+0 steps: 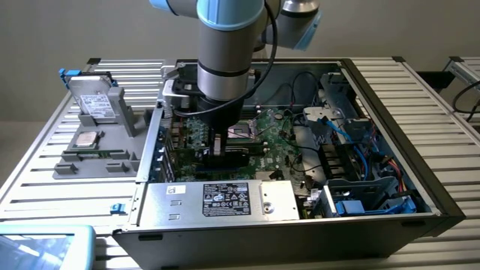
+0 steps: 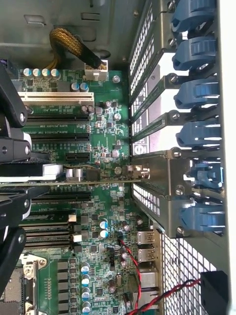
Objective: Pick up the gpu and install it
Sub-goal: 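Insert the gpu into the slot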
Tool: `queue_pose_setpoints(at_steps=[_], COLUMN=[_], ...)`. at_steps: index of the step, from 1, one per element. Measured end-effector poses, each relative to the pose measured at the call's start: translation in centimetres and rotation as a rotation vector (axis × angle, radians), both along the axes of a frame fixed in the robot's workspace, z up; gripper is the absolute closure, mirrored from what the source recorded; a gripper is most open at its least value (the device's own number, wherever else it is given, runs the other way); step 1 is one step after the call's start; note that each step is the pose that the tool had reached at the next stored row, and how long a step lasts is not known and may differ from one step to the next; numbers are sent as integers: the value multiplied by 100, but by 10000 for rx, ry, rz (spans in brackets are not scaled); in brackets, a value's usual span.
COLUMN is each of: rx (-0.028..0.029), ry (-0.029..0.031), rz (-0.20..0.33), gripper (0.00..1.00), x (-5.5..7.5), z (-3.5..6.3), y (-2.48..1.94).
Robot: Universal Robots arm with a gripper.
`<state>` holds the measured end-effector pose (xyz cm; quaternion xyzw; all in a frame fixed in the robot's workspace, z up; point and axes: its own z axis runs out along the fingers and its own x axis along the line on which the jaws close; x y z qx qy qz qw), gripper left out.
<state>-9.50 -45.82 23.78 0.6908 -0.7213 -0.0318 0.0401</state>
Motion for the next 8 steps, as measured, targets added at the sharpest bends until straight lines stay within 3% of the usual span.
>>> queue_pose_setpoints(at_steps=[8], rx=[-4], ry=[-32], rz=[14], gripper=[72], x=[-19], z=[19], y=[1])
